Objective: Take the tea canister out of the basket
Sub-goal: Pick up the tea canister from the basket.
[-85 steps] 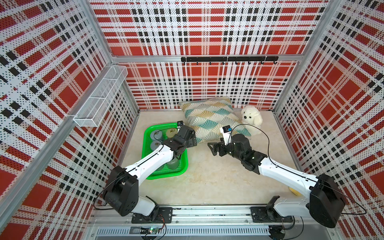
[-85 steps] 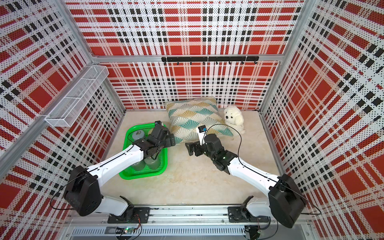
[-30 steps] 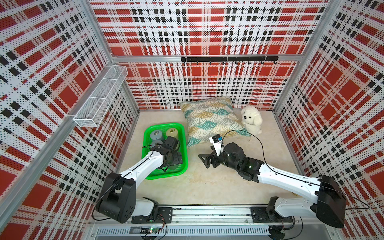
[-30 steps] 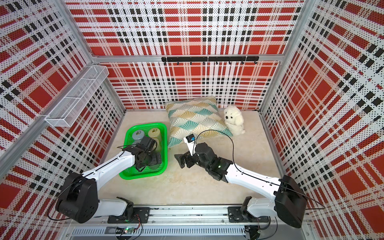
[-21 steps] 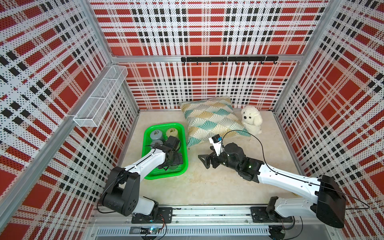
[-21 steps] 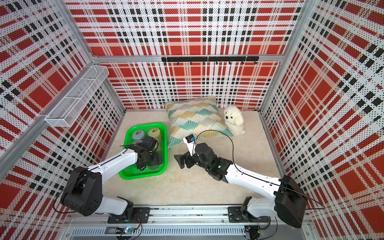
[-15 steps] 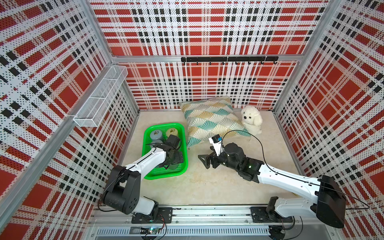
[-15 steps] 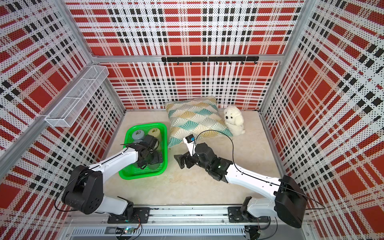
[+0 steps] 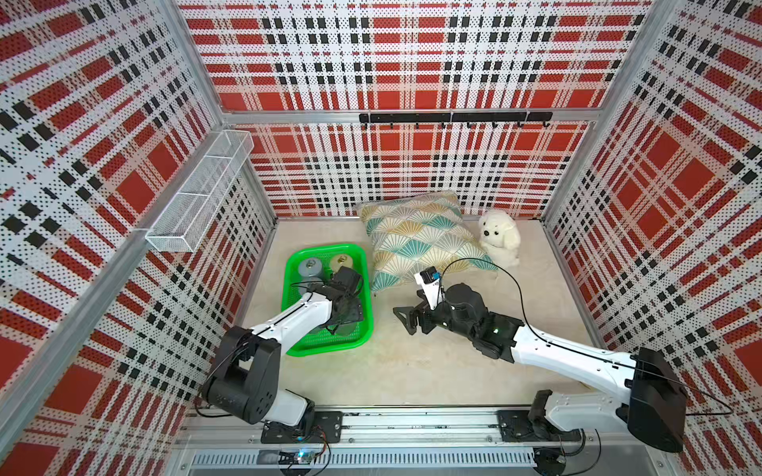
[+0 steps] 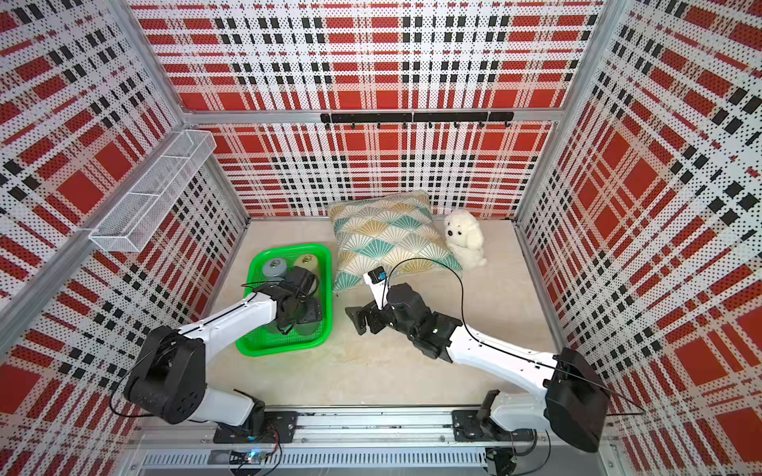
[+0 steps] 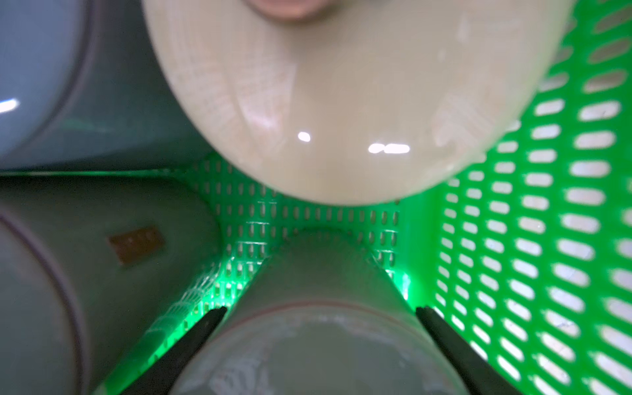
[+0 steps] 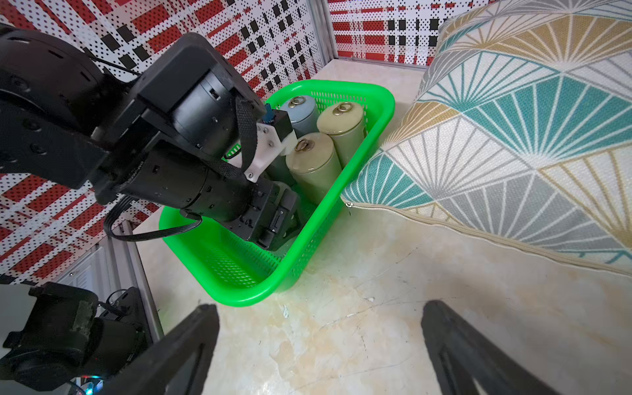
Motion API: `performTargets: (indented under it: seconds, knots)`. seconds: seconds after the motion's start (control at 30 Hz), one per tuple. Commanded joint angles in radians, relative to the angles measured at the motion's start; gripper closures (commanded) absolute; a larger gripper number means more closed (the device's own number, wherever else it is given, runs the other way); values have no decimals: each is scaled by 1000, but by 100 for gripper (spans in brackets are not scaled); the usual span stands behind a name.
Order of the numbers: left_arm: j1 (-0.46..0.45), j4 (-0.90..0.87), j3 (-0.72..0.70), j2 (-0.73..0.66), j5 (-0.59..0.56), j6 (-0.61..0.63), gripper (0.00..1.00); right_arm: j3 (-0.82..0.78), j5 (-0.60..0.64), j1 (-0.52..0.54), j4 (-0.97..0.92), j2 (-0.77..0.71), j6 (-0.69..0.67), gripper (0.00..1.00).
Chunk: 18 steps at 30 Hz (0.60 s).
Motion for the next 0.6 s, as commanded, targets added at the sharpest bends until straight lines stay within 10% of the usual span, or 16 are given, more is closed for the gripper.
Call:
performTargets:
  seconds: [0.0, 0.57]
  knots:
    - [-27, -29, 61, -33, -48, 1, 27, -5, 11, 9, 12, -10, -4, 0]
    - [-125, -229, 350, -108, -82, -6, 33, -17, 93, 2, -25, -78, -9, 0]
